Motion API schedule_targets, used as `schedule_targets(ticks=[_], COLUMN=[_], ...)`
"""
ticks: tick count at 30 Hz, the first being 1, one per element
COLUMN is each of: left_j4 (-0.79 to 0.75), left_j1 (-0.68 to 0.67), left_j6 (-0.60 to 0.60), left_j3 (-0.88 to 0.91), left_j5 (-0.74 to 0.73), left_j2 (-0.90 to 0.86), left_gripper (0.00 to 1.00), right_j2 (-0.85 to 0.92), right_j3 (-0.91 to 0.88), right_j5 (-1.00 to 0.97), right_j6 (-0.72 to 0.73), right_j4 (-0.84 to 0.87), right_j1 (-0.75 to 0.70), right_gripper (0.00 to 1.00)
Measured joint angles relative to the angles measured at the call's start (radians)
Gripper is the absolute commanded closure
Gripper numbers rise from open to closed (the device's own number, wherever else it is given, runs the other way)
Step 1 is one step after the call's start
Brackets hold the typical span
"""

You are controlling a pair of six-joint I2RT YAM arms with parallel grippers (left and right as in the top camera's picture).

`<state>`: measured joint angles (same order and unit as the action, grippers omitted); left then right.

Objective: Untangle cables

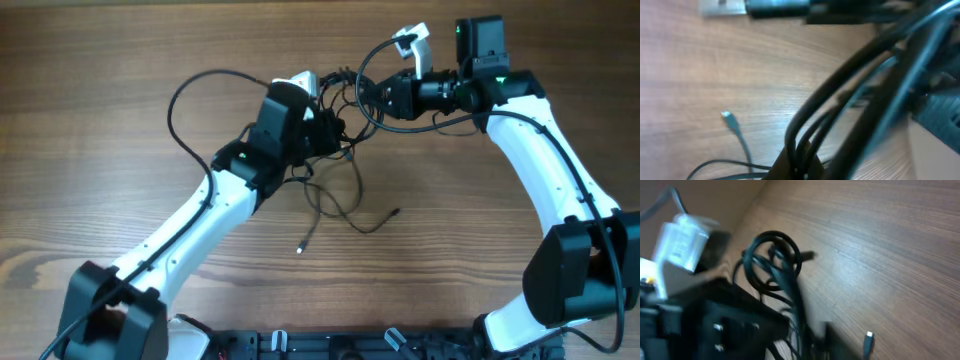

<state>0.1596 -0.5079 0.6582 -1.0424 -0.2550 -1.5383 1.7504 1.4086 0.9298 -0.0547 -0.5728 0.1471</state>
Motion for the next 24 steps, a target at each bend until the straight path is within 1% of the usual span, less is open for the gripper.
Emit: schedule_targets(ticks=[1, 3, 4, 7, 8, 11, 12, 13, 15, 16, 17, 20, 22, 23, 24], left_j4=[0.001, 0.001, -0.002, -0.002, 0.000, 0.001, 0.001, 0.000, 0.000, 0.002, 0.001, 0.001, 0.001, 0.000, 0.001], left_j1=[0.013, 0.020, 0.020, 0.019, 0.019, 0.019, 0.019, 0.019, 0.019, 0.017, 0.015, 0.000, -0.003, -0.003, -0.003], left_j6=[-0.109, -0.246, -0.309, -0.384, -0.397, -0.414, -0.415, -0.415, -0.418, -0.418, -0.418, -0.418, -0.418, -0.418, -0.418], left_j3=[0.000, 0.000, 0.000, 0.000, 0.000, 0.000, 0.000, 0.000, 0.000, 0.000, 0.000, 0.000, 0.000, 0.000, 0.000], left_j5=[-0.023, -0.045, -0.057, -0.066, -0.066, -0.069, -0.069, -0.069, -0.069, -0.069, -0.069, -0.069, -0.069, -0.069, -0.070], left_j2=[0.024, 0.081, 0.113, 0.134, 0.134, 0.134, 0.134, 0.134, 0.134, 0.134, 0.134, 0.134, 0.134, 0.134, 0.134], left_gripper=[0.96, 0.96, 0.96, 0.96, 0.96, 0.96, 0.96, 0.96, 0.96, 0.96, 0.96, 0.96, 0.96, 0.96, 0.96], right_j2=[0.000, 0.000, -0.003, -0.045, -0.068, -0.079, -0.079, -0.079, -0.079, -0.079, -0.079, -0.079, -0.079, -0.079, -0.079], right_j3=[0.000, 0.000, 0.000, 0.000, 0.000, 0.000, 0.000, 0.000, 0.000, 0.000, 0.000, 0.000, 0.000, 0.000, 0.000], right_j5=[0.000, 0.010, 0.037, 0.183, 0.267, 0.431, 0.453, 0.457, 0.378, 0.340, 0.294, 0.098, 0.041, 0.017, 0.005], right_j6=[-0.003, -0.006, -0.007, -0.033, -0.052, -0.074, -0.078, -0.080, -0.077, -0.070, -0.051, 0.002, 0.011, 0.017, 0.021], right_j4=[0.001, 0.005, 0.008, 0.014, 0.015, 0.011, 0.012, 0.012, 0.037, 0.050, 0.074, 0.116, 0.141, 0.161, 0.164], right_j1=[-0.010, -0.066, -0.103, -0.181, -0.181, -0.145, -0.134, -0.121, -0.086, -0.073, -0.059, -0.012, -0.008, -0.008, -0.008], right_gripper=[0.39, 0.38, 0.39, 0.44, 0.46, 0.46, 0.48, 0.53, 0.64, 0.65, 0.64, 0.64, 0.68, 0.75, 0.77])
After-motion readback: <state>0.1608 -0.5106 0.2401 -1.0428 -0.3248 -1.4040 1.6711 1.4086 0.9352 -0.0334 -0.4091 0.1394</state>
